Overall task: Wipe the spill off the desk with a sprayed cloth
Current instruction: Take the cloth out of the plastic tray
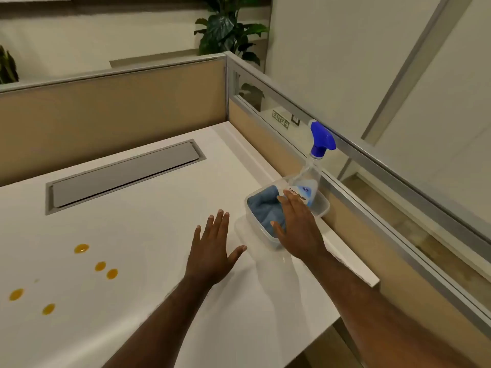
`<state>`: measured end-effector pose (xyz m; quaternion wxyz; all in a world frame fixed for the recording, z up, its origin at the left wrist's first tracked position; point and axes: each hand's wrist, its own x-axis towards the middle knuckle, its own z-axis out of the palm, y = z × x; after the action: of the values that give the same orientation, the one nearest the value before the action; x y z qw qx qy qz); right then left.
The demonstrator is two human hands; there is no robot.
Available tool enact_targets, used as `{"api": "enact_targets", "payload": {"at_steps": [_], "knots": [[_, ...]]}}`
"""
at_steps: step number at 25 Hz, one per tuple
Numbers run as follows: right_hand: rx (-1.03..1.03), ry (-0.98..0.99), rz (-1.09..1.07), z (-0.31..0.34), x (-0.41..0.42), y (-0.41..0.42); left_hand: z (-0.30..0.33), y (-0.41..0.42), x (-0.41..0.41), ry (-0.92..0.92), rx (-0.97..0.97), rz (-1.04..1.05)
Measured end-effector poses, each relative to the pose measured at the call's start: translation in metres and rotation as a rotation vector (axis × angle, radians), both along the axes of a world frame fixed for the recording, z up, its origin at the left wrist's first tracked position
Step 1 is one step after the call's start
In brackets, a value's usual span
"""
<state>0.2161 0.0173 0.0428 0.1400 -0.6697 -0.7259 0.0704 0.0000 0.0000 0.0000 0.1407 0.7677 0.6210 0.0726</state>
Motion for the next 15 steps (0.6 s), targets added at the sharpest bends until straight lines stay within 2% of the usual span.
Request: {"api": "enact_targets", "payload": {"at_steps": [8,12,15], "knots": [[-0.202,-0.261,0.036,-0.025,0.003,0.04,-0.033,0.026,0.003,0.037,-0.069,-0.006],[-0.15,-0.11,0.071,-0.031,0.007,0.05,-0.048,0.025,0.004,0.056,-0.137,0.045],[-0.296,-0.064,0.087,-0.03,0.002,0.057,-0.056,0.02,0.004,0.046,-0.19,0.074]]}}
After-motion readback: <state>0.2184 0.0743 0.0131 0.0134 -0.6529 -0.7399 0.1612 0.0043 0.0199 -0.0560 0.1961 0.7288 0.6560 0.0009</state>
